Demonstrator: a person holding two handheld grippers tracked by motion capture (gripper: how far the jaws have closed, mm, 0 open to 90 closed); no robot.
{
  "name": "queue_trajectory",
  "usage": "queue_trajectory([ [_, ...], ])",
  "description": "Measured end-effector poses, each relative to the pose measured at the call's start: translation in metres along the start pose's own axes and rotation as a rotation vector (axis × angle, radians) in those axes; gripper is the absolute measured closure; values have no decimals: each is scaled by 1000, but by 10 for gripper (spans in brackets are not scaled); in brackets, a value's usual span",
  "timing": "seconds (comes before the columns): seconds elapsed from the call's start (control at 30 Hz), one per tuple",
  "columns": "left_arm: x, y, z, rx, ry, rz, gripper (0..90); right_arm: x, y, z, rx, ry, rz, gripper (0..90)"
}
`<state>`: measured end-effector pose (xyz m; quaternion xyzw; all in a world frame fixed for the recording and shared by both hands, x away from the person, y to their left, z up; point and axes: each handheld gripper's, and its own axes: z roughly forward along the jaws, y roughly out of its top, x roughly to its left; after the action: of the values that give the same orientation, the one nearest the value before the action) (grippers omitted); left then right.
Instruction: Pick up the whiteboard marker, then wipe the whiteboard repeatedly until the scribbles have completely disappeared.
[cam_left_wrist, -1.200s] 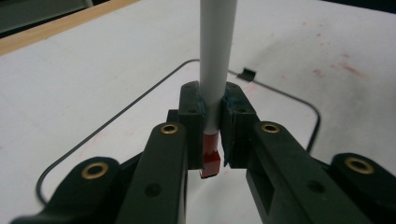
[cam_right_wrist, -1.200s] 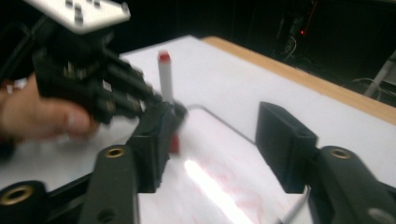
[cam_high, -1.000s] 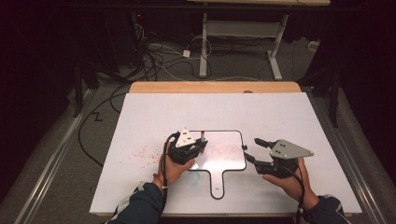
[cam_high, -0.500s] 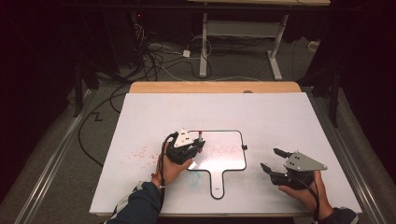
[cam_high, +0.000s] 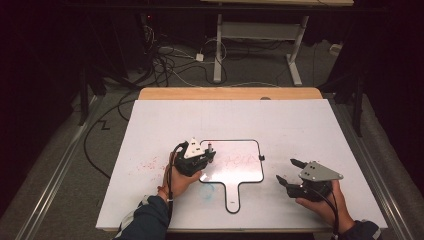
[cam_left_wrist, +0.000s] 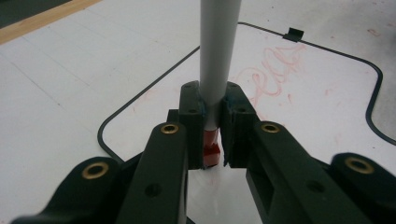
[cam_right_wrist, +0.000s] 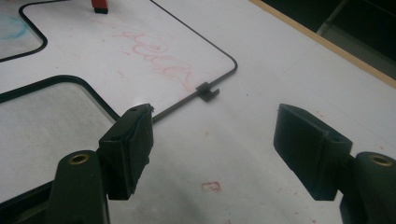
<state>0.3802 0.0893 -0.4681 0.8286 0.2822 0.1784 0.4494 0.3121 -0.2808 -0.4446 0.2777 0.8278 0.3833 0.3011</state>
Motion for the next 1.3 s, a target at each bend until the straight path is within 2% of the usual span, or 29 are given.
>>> queue_trajectory([
  [0.17, -1, 1, 1, 8, 5, 20, 787, 0, -2, 1, 16, -6, -7, 292],
  [0.23, 1, 0, 1, 13, 32, 30, 788, -1, -2, 2, 16, -4, -6, 292],
  [0.33, 4, -1, 0, 10, 36, 20, 787, -1, -2, 2, 19, -3, -5, 292],
  [0.4, 6, -1, 0, 9, 55, 19, 787, -1, -3, 3, 25, -2, -9, 292],
  [0.53, 6, 0, 3, 6, 55, 17, 788, 0, -6, 1, 37, -5, -25, 292],
  [0.57, 4, 0, 4, 5, 51, 15, 788, 0, -6, 1, 38, -4, -29, 292],
  [0.6, 1, 1, 5, 1, 26, 5, 788, 0, -6, 0, 36, -5, -26, 292],
  [0.63, -6, 1, 8, -14, -19, -4, 788, 0, -5, -1, 32, -5, -25, 292],
  [0.7, -16, 4, 11, -19, -58, 23, 788, 1, -4, -2, 21, -6, -25, 292],
  [0.73, -20, 5, 12, -19, -64, 44, 788, 2, -4, -2, 18, -3, -30, 291],
  [0.8, -22, 5, 13, -18, -63, 57, 788, 2, -3, -2, 16, 1, -35, 292],
  [0.9, -15, 2, 10, -21, -59, 47, 787, 3, -4, -1, 17, 9, -42, 290],
  [1.03, 4, -6, -1, -15, 4, 28, 787, 4, -3, -2, 8, 2, -59, 288],
  [1.1, 7, -8, -4, -9, 20, 30, 788, 4, -3, -2, 10, -1, -63, 288],
  [1.2, 7, -9, -5, -6, 22, 33, 788, 5, -3, -2, 14, -4, -74, 288],
  [1.3, 2, -9, -4, -16, 2, 17, 788, 5, -3, -2, 16, -3, -78, 288],
])
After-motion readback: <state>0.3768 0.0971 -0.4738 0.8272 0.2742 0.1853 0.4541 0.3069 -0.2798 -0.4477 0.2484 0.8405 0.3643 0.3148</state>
